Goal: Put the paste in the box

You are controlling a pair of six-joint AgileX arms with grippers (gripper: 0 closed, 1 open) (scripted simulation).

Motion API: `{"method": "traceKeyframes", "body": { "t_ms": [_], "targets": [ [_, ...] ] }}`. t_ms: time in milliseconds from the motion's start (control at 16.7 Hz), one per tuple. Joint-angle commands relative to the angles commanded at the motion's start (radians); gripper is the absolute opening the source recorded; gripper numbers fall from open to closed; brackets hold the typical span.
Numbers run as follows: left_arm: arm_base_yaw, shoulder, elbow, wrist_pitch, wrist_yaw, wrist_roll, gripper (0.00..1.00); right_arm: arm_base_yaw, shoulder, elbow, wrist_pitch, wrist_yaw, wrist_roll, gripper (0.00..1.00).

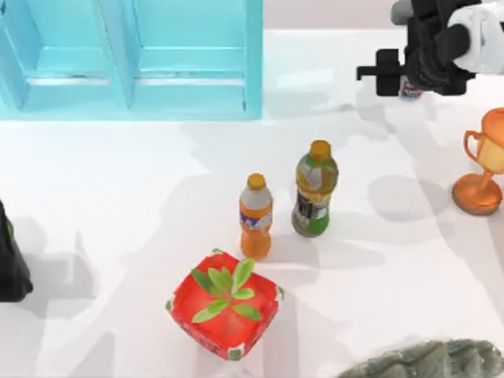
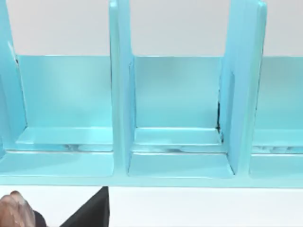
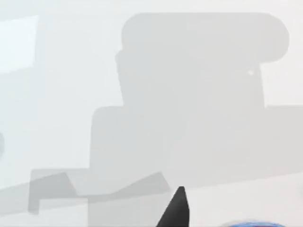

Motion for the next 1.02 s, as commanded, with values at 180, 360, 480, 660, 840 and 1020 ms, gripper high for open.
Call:
{"method": "traceKeyframes", "body": {
  "t_ms": [180, 360, 480, 660, 840, 1020],
  "targets": [
    [0.0, 0.0, 0.0, 0.0, 0.0, 0.0, 1.0, 0.0, -0.043, 0.06, -0.103, -0.001, 0.0, 0.0],
    [0.0, 0.0, 0.0, 0.0, 0.0, 0.0, 1.0, -0.001, -0.063, 0.089, -0.151, -0.001, -0.001, 0.0],
    [0.0, 0.0, 0.0, 0.0, 0.0, 0.0, 1.0, -0.001, -0.063, 0.089, -0.151, -0.001, -0.001, 0.0],
    [0.0, 0.0, 0.0, 0.0, 0.0, 0.0, 1.0, -0.01, -0.062, 0.076, -0.156, -0.003, -0.008, 0.0],
    [0.0, 0.0, 0.0, 0.0, 0.0, 0.0, 1.0, -0.079, -0.102, 0.015, -0.192, -0.022, -0.068, 0.0],
    [0.0, 0.0, 0.0, 0.0, 0.0, 0.0, 1.0, -0.188, -0.196, -0.07, -0.229, -0.073, -0.167, 0.0]
  ]
}}
